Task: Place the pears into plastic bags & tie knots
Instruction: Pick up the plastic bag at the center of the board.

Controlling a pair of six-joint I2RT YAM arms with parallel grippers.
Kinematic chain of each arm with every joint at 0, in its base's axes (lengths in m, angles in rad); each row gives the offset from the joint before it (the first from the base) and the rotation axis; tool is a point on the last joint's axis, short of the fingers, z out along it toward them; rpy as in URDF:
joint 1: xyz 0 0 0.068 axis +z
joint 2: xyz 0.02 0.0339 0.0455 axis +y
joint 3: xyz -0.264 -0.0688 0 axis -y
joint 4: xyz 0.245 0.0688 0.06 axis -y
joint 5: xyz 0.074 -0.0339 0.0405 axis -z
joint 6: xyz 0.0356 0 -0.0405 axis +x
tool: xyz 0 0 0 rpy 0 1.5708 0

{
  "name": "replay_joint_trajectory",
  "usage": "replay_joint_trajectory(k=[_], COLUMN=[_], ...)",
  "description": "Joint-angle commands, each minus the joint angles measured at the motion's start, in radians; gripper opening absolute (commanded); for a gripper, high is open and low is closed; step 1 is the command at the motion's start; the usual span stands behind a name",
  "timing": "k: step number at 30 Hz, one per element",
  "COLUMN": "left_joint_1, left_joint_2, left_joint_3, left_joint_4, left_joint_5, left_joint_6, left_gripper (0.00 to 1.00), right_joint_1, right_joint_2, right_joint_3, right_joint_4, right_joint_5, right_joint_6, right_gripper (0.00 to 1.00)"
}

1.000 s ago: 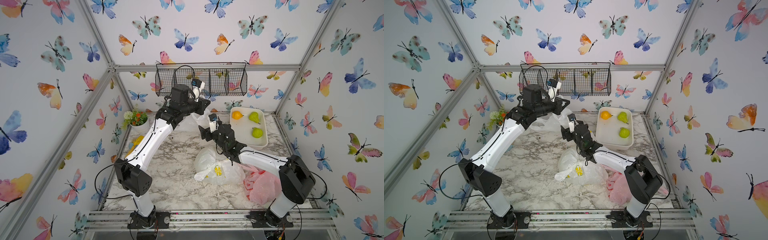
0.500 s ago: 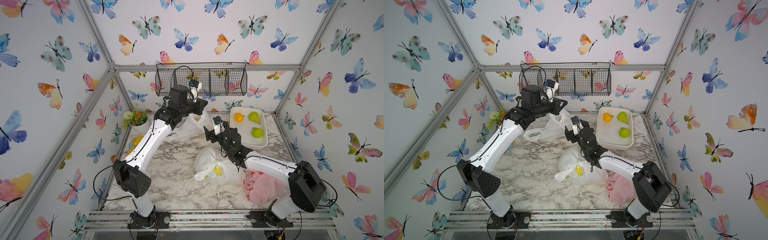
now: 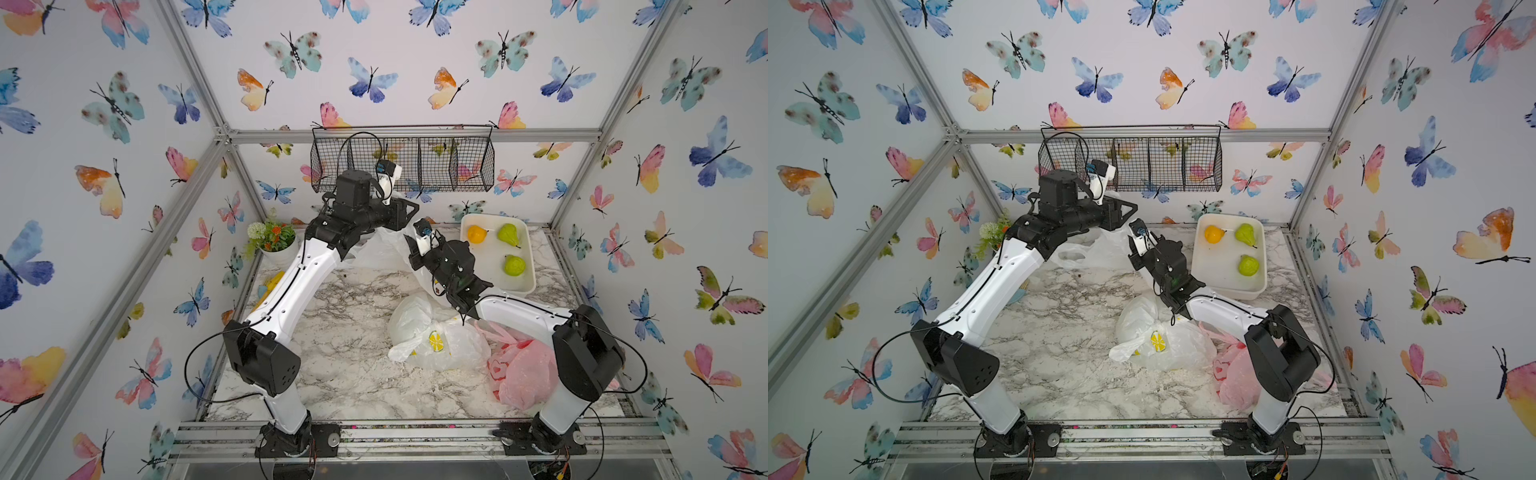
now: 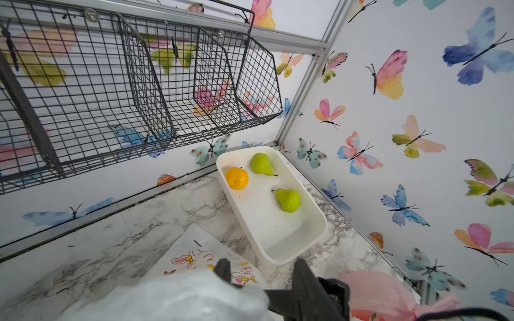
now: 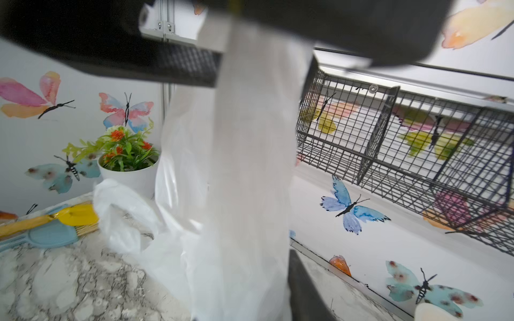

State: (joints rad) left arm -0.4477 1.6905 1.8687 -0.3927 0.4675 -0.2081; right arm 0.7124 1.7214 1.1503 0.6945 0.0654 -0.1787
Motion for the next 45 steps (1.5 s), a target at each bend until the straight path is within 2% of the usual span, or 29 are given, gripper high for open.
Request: replay_joint_trajectory(k=[1, 4, 6, 9, 12, 15, 17, 23, 28, 31, 35, 36, 38, 40, 42, 43, 44, 45], left_joint_1=[0.126, 0.248, 0.310, 0.348, 0.371, 0.374, 0.373, 0.373, 0.374, 0.381, 0.345, 0.332, 0.319, 0.318, 0.323, 0.329, 0.331, 0.331], left_joint_2=[-0.194, -0.341, -0.419, -0.460, -0.461, -0.485, -0.482, -0.391, -0.362, -0.352, -0.315, -0.298, -0.278, -0.268, -0.245, -0.231, -0.217, -0.207], left_joint_3=[-0.082, -0.262, -0.392, -0.538, -0.647, -0.755, -0.776, -0.782, -0.776, -0.743, -0.746, -0.743, -0.747, -0.753, -0.731, -0.712, -0.681, -0.646], left_joint_4=[0.046, 0.066, 0.073, 0.076, 0.132, 0.274, 0.305, 0.270, 0.282, 0.261, 0.377, 0.376, 0.338, 0.293, 0.264, 0.278, 0.287, 0.286], left_joint_5=[0.173, 0.135, 0.067, -0.061, -0.078, -0.042, 0.004, -0.010, -0.051, 0.003, 0.320, 0.367, 0.380, 0.346, 0.320, 0.319, 0.328, 0.345], left_joint_6=[-0.012, 0.050, 0.129, 0.242, 0.231, 0.226, 0.242, 0.355, 0.397, 0.401, 0.267, 0.255, 0.253, 0.288, 0.304, 0.277, 0.236, 0.216], left_gripper=[0.61, 0.74, 0.79, 0.85, 0.88, 0.90, 0.91, 0.90, 0.90, 0.89, 0.78, 0.76, 0.75, 0.71, 0.53, 0.36, 0.22, 0.13], right_joint_1=[-0.059, -0.125, -0.201, -0.294, -0.336, -0.348, -0.356, -0.377, -0.408, -0.439, -0.444, -0.444, -0.453, -0.462, -0.463, -0.463, -0.462, -0.463], right_joint_2=[-0.017, -0.030, -0.028, -0.011, -0.001, -0.009, -0.011, -0.023, -0.024, -0.011, 0.057, 0.081, 0.123, 0.150, 0.170, 0.178, 0.183, 0.182], right_joint_3=[-0.085, -0.101, -0.087, -0.083, -0.079, -0.074, -0.071, -0.050, -0.053, -0.064, -0.040, -0.030, -0.010, 0.008, 0.031, 0.042, 0.045, 0.043], right_joint_4=[0.141, 0.129, 0.120, 0.198, 0.252, 0.222, 0.229, 0.250, 0.291, 0.370, 0.501, 0.562, 0.685, 0.751, 0.738, 0.717, 0.694, 0.667], right_joint_5=[-0.266, -0.444, -0.616, -0.819, -0.922, -0.942, -0.968, -1.074, -1.157, -1.178, -1.177, -1.171, -1.151, -1.147, -1.153, -1.152, -1.138, -1.111], right_joint_6=[0.009, 0.027, 0.114, 0.264, 0.353, 0.355, 0.377, 0.434, 0.497, 0.574, 0.683, 0.731, 0.832, 0.891, 0.900, 0.900, 0.898, 0.896], right_gripper=[0.06, 0.03, 0.03, 0.03, 0.03, 0.02, 0.02, 0.03, 0.02, 0.02, 0.03, 0.03, 0.03, 0.03, 0.02, 0.02, 0.05, 0.13])
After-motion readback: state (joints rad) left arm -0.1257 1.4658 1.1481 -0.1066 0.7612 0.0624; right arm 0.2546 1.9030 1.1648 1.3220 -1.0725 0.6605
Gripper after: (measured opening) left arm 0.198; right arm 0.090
